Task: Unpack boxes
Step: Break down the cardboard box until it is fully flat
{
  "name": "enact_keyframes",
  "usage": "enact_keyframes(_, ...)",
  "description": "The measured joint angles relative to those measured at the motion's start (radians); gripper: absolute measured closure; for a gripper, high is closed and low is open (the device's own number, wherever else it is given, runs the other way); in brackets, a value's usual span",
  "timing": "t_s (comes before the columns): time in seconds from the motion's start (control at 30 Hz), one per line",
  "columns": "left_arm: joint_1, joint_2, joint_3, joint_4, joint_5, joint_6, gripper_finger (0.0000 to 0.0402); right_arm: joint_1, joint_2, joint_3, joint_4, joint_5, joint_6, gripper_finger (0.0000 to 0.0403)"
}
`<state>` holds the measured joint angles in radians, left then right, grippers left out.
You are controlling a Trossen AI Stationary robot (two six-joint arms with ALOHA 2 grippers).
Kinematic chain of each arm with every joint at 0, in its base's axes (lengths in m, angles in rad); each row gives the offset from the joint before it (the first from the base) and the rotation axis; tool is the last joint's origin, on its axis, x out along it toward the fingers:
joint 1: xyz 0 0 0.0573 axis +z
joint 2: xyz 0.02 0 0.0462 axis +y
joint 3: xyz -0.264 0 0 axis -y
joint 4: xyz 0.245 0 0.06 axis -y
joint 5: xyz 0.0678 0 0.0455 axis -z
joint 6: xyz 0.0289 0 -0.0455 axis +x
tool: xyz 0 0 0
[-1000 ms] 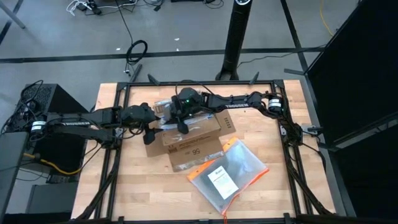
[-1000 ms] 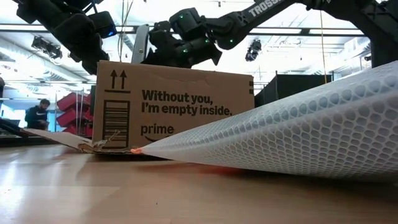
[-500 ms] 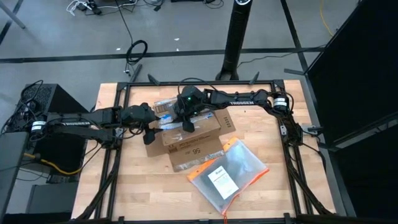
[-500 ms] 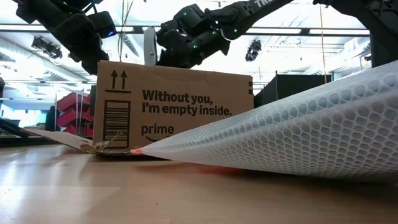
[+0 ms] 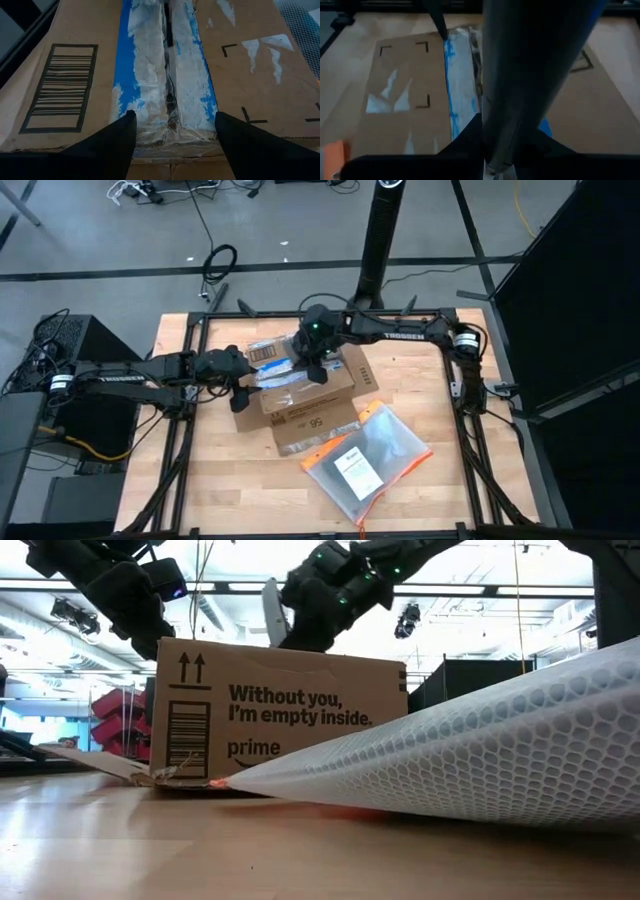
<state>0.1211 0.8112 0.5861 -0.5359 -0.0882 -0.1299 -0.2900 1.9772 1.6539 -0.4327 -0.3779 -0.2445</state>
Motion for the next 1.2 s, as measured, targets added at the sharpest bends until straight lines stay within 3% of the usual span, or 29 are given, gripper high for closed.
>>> enact_keyframes(0.6, 0.0, 0.0, 0.0, -0.001, 0.004, 0.01, 0.0147, -0.155, -0.203, -0.288, 0.037, -0.183, -0.152, 0.0362)
enact_keyframes(0.8, 0.0, 0.0, 0.0, -0.002, 0.006, 0.014, 0.0149, -0.221, -0.228, -0.286, 0.017, -0.281, -0.217, 0.0362)
enact_keyframes(1.2, 0.0, 0.0, 0.0, 0.003, -0.003, -0.014, 0.015, -0.279, -0.269, -0.285, -0.114, -0.319, -0.278, 0.0362)
